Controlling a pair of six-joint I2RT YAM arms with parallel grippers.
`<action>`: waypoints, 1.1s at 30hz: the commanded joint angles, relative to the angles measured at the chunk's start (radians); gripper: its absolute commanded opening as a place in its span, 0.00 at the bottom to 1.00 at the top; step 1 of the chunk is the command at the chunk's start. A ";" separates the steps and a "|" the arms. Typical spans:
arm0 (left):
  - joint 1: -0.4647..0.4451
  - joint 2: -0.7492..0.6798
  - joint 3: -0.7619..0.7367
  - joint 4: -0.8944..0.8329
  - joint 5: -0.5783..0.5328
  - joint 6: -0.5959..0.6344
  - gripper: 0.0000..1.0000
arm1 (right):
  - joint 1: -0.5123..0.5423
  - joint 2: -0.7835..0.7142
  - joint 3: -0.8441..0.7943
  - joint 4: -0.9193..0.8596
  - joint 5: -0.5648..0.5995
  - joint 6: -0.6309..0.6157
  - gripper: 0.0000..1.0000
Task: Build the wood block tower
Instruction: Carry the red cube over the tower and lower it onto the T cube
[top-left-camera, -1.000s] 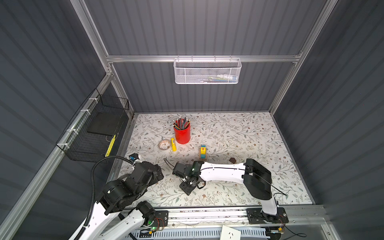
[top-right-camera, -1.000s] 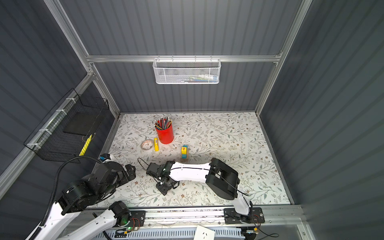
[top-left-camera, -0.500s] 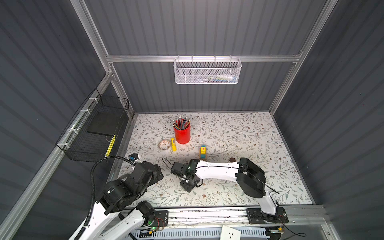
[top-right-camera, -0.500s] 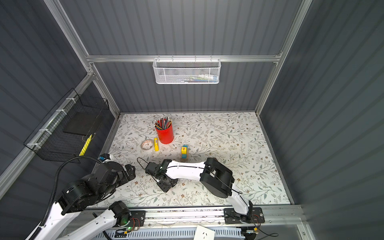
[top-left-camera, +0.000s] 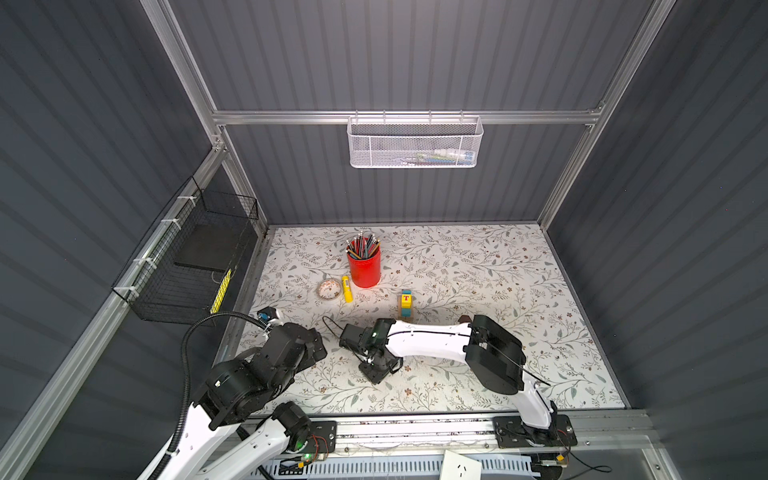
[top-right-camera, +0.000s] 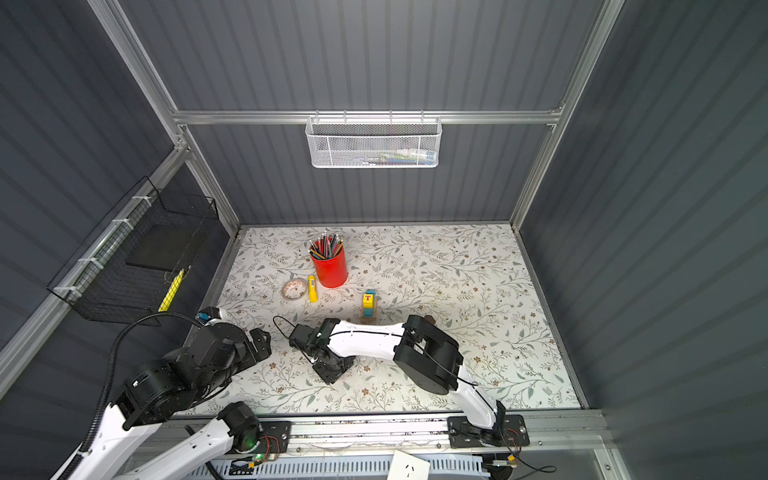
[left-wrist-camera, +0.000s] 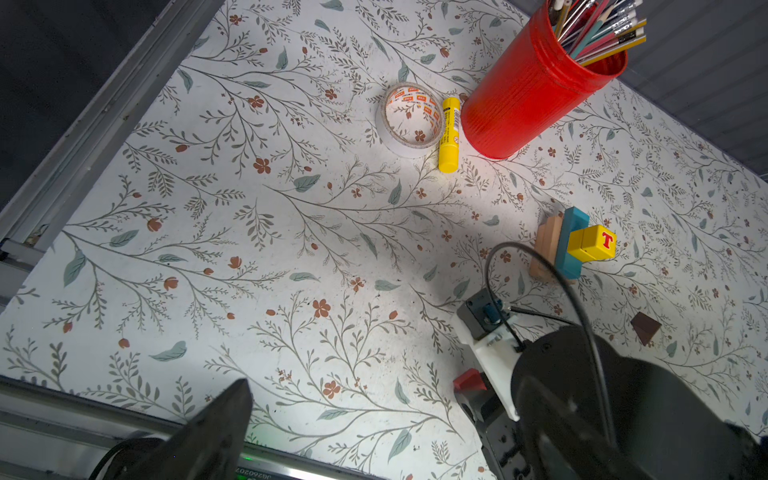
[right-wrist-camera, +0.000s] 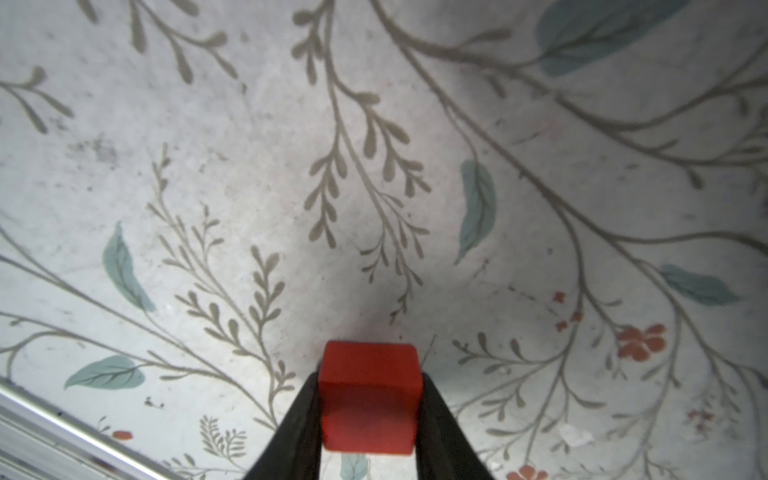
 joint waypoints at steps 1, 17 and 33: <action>0.006 0.003 0.009 -0.010 -0.009 -0.010 0.99 | -0.006 0.022 0.023 -0.040 0.007 0.021 0.31; 0.005 0.053 0.041 0.104 0.031 0.094 0.99 | -0.119 -0.218 -0.017 -0.108 0.020 0.238 0.28; 0.006 0.240 -0.049 0.453 0.126 0.300 0.99 | -0.348 -0.213 0.147 -0.261 0.076 0.419 0.31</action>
